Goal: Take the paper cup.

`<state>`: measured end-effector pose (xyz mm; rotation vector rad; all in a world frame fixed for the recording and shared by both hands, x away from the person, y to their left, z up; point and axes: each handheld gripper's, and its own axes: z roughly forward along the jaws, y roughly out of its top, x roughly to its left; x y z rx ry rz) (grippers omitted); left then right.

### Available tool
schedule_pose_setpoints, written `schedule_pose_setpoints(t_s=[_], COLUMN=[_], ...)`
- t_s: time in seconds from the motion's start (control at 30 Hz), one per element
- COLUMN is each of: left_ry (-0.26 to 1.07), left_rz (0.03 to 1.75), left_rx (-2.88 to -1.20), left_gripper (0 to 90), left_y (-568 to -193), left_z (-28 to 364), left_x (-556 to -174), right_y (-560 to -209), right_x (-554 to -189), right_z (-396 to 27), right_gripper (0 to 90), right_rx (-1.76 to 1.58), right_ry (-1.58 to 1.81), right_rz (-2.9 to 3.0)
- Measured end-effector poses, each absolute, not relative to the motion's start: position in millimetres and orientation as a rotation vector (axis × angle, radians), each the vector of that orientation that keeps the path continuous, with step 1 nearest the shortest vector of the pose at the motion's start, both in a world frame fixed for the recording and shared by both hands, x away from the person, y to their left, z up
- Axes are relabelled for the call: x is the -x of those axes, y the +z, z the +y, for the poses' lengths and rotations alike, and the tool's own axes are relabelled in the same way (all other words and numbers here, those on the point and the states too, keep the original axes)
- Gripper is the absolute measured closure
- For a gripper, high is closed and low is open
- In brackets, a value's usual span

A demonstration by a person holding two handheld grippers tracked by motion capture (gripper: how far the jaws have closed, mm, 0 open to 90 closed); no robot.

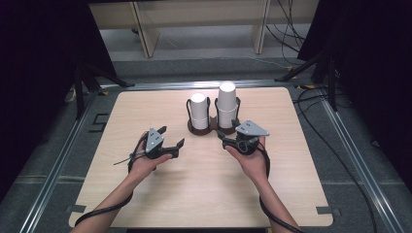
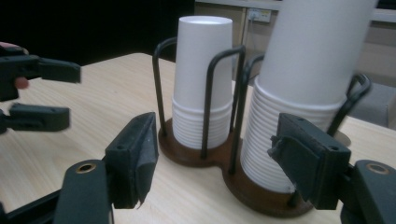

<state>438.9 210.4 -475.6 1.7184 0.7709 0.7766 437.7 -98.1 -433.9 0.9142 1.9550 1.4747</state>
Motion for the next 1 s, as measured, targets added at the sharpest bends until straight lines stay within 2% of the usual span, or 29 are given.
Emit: schedule_pose_setpoints(t_s=[0.43,1.0], left_ry=[0.733,0.718], left_rz=[0.773,0.795], left_rx=[-1.753,-1.769], left_gripper=[13.7,13.5], left_y=[-471.9,-478.1], left_z=[178.1,168.7], left_x=[-478.4,-502.5], right_y=[-417.4,-408.5], right_x=[-471.7,-493.1], right_z=[-66.2,-43.3], right_gripper=[33.1,35.5], right_rx=[-0.875,-0.903], right_ry=[1.460,1.474], right_rz=[1.971,1.959])
